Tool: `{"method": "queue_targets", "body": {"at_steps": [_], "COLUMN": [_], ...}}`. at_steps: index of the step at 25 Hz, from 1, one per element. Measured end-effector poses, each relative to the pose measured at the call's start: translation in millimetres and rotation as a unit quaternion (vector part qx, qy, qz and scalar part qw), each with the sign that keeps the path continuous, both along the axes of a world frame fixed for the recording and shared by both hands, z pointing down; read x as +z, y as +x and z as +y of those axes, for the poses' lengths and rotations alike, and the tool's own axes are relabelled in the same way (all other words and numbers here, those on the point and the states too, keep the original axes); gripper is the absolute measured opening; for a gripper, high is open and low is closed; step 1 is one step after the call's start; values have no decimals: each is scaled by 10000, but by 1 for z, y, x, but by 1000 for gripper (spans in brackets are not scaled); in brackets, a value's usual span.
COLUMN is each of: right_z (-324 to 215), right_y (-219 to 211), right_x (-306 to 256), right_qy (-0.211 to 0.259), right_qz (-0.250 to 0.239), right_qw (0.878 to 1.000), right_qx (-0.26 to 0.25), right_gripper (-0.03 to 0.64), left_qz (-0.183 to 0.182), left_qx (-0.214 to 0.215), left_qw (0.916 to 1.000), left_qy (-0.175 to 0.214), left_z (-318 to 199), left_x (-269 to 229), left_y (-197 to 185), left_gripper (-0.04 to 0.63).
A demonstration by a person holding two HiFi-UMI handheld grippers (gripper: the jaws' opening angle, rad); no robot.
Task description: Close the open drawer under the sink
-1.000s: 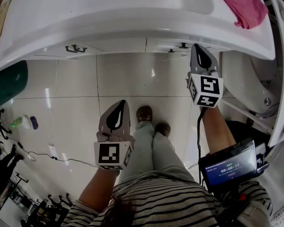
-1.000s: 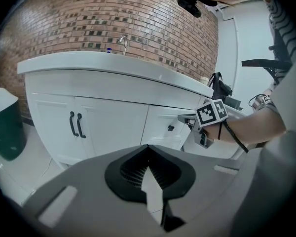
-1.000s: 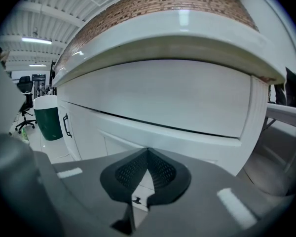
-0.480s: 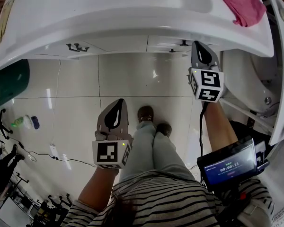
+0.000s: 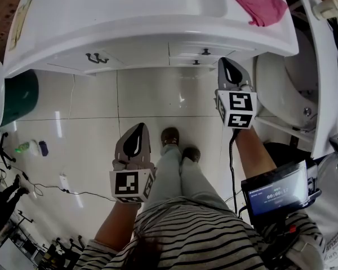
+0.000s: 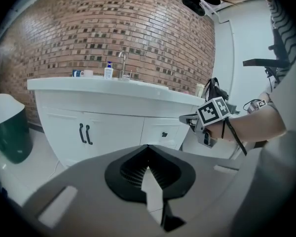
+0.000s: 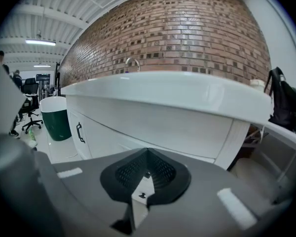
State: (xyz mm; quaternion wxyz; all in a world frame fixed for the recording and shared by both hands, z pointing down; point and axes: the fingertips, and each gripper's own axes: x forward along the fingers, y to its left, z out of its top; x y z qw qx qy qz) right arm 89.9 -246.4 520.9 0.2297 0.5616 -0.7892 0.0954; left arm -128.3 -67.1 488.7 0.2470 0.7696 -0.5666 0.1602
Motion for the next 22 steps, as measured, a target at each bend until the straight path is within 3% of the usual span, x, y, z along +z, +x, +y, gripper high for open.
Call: {"method": "queue_targets", "body": {"at_steps": [12, 17, 22], "right_z": [105, 169, 241], "right_y": [-1, -24, -42], "right_x": [-171, -220, -247], "right_qy": [296, 362, 295], "right_qz": [-441, -587, -666], "right_qw": [9984, 9951, 9885], "right_qx": [-176, -707, -1323], "right_gripper": [-2, -2, -3], "left_qz": [99, -89, -222], "left_qx": [42, -97, -344], "left_qw": [9975, 9941, 9918], "left_qy": [694, 1080, 1211], "left_z": [51, 88, 135], "left_x": [-153, -197, -230], "left_y": [19, 13, 10], "left_gripper": [15, 15, 15]}}
